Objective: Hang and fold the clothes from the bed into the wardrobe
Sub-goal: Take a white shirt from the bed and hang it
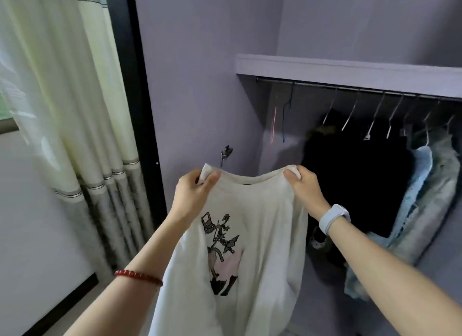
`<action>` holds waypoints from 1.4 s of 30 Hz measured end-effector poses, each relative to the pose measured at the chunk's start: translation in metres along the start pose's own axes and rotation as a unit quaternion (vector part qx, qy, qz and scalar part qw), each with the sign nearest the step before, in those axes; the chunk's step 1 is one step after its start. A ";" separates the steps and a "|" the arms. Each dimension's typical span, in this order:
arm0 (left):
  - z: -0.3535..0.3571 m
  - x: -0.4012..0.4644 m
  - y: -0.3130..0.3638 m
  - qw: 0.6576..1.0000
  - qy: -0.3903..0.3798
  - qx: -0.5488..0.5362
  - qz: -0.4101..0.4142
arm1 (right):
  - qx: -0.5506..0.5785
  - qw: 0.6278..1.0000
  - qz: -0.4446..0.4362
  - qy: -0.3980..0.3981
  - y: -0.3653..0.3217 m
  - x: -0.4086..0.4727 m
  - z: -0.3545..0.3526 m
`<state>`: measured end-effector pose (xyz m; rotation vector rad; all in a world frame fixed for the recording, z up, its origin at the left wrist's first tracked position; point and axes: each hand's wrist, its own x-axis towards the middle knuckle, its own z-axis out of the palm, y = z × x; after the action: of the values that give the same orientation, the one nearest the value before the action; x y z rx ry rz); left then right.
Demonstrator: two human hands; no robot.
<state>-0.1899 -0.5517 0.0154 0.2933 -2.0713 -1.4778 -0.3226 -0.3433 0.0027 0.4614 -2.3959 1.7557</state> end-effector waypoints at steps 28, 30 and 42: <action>0.195 0.182 -0.093 0.996 -0.010 0.014 -0.082 | 0.096 0.984 0.148 0.024 0.118 0.325 0.028; 0.194 0.189 -0.092 0.997 -0.003 0.012 -0.078 | 0.102 0.987 0.122 0.031 0.115 0.326 0.027; 0.171 0.151 -0.089 0.995 0.002 0.066 -0.075 | 0.162 0.977 0.123 -0.058 0.119 0.201 0.009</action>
<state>-0.4219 -0.5214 -0.0560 0.5120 -2.1889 -1.4254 -0.5504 -0.3526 -0.0502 0.3196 -2.3311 2.3046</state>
